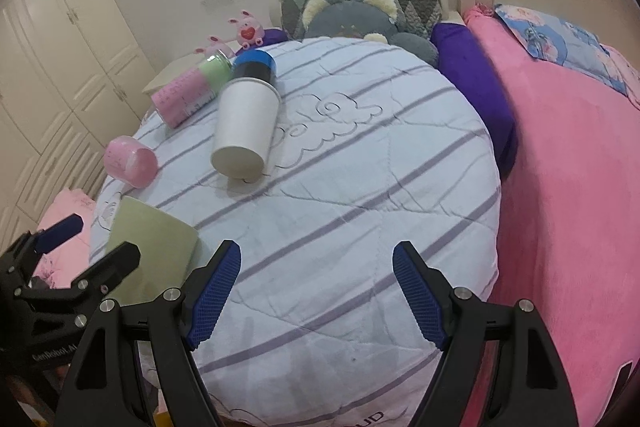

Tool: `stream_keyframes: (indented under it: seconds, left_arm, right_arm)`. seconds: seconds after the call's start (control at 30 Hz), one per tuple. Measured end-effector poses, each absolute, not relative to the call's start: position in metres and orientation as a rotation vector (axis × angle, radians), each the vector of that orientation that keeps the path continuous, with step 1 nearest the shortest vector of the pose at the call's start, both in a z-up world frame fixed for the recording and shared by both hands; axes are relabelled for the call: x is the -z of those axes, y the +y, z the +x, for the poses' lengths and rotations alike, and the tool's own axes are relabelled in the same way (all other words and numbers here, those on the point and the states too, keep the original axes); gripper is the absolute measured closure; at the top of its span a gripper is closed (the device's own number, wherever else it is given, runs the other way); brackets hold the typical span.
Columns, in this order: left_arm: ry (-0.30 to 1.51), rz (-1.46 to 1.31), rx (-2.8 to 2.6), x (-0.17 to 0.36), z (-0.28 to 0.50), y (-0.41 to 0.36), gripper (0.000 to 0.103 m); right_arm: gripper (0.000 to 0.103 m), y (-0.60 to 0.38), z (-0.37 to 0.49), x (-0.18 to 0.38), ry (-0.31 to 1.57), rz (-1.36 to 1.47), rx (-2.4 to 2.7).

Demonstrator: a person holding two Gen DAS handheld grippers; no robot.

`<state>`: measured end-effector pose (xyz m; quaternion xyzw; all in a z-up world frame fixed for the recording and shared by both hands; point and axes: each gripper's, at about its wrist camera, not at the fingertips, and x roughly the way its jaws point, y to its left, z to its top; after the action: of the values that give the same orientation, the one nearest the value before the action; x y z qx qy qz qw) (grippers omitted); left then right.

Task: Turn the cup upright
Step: 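Move the left gripper to the pale green cup and grasp its base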

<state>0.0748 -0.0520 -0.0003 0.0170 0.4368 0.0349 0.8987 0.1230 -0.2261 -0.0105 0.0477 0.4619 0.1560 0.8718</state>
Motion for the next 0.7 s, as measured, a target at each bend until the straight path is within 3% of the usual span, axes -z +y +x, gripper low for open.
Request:
stream_keyframes:
  seconds: [0.63, 0.67, 0.7]
  left_arm:
    - [1.073, 0.016, -0.076, 0.025, 0.107, -0.049, 0.0]
    - [1.082, 0.004, -0.063, 0.027, 0.109, -0.048, 0.002]
    - [1.087, -0.009, -0.042, 0.028, 0.109, -0.048, 0.01]
  right_arm:
    - [0.023, -0.233, 0.148, 0.032, 1.026, 0.113, -0.336]
    - [0.023, -0.233, 0.148, 0.033, 1.029, 0.114, -0.337]
    - [0.023, -0.233, 0.149, 0.035, 1.033, 0.113, -0.34]
